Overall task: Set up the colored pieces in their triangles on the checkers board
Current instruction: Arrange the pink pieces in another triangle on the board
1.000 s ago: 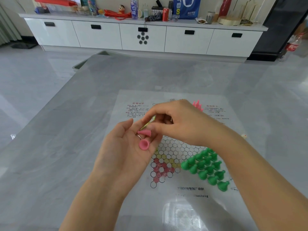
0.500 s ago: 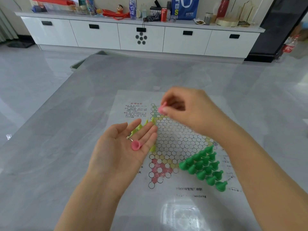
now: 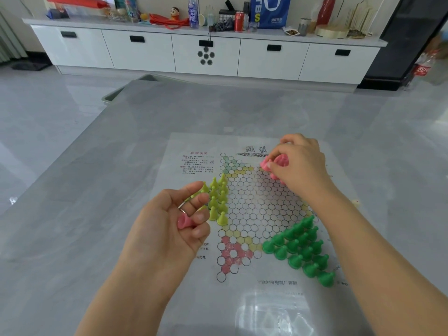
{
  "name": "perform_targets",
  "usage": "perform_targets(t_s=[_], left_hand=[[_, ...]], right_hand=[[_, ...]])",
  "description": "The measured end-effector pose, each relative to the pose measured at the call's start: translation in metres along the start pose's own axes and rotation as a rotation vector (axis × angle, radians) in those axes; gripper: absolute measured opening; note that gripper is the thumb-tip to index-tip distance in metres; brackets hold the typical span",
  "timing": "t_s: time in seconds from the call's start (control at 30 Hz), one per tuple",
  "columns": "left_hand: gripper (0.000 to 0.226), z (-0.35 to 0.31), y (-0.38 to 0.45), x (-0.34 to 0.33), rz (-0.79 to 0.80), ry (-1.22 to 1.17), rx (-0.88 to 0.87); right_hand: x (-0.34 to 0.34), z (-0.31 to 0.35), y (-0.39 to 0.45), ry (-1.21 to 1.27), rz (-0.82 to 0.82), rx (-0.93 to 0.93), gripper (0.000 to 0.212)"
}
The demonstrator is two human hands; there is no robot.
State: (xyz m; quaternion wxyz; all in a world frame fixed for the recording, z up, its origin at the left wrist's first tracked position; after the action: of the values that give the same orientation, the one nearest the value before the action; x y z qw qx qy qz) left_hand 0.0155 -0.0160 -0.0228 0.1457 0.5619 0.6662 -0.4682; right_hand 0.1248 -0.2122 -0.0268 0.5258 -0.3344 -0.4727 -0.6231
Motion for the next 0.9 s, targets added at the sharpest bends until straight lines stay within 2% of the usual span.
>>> perform_targets(t_s=[0.13,0.9], left_hand=[[0.021,0.000,0.001,0.001,-0.011,0.022,-0.007],[0.023,-0.004,0.000,0.003,-0.010,0.060,-0.035]], right_hand=[[-0.004,-0.001,0.001,-0.095,-0.032,0.011,0.007],[-0.014,-0.004,0.005,-0.128,-0.011,0.020,0.005]])
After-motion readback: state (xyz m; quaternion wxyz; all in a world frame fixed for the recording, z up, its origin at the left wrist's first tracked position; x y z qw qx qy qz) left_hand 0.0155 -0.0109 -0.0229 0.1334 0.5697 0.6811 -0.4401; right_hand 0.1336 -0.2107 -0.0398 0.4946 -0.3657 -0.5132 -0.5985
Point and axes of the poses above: each hand's wrist, its own y-axis towards the middle knuckle, its own x-axis out of the back of the hand, z = x × y, the point moved 3 cm from there along y, towards the middle knuckle, and after that the axes turned 8 degrees about -y, right-handed, at the moved point
